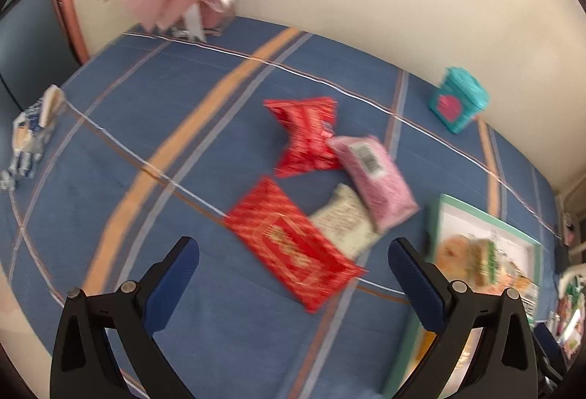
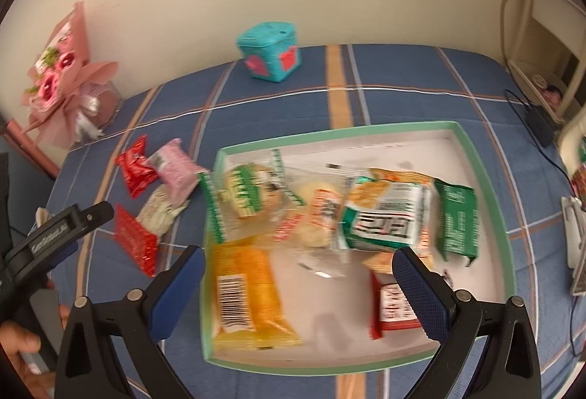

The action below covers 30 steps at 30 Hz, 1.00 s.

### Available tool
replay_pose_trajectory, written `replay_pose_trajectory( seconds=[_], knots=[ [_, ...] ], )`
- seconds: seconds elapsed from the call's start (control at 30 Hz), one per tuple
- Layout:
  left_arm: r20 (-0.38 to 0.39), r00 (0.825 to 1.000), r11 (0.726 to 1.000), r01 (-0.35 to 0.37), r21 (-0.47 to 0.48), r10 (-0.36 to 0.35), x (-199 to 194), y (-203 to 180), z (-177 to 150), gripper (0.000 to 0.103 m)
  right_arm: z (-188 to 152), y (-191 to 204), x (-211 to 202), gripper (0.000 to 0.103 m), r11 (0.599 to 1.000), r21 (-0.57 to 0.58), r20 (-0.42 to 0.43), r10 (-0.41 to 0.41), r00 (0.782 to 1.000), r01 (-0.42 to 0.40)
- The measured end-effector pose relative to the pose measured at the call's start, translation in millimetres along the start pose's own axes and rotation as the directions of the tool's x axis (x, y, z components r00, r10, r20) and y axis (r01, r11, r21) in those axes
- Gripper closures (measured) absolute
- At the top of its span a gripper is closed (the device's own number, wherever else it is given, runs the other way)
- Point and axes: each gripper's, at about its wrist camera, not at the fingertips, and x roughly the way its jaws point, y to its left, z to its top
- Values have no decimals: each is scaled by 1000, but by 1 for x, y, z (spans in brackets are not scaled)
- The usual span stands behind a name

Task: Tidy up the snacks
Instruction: 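Withdraw both grippers from the tray toward the remaining snack pile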

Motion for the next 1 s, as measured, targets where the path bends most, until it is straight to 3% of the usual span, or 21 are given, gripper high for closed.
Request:
replay_pose_trajectory(
  seconds=[0.33, 0.5, 1.0],
  knots=[
    [-3, 995, 989, -104, -107, 104, 9, 63, 15, 0, -8, 42, 13, 0, 996, -80, -40, 34, 999, -37],
    [-8, 995, 986, -104, -131, 104, 12, 77, 19, 0, -7, 61, 15, 0, 992, -101, -34, 67, 997, -70],
    [-28, 999, 996, -38, -77, 36, 26, 71, 25, 0, -2, 101, 23, 1, 984, -128, -23, 126, 992, -128]
  ],
)
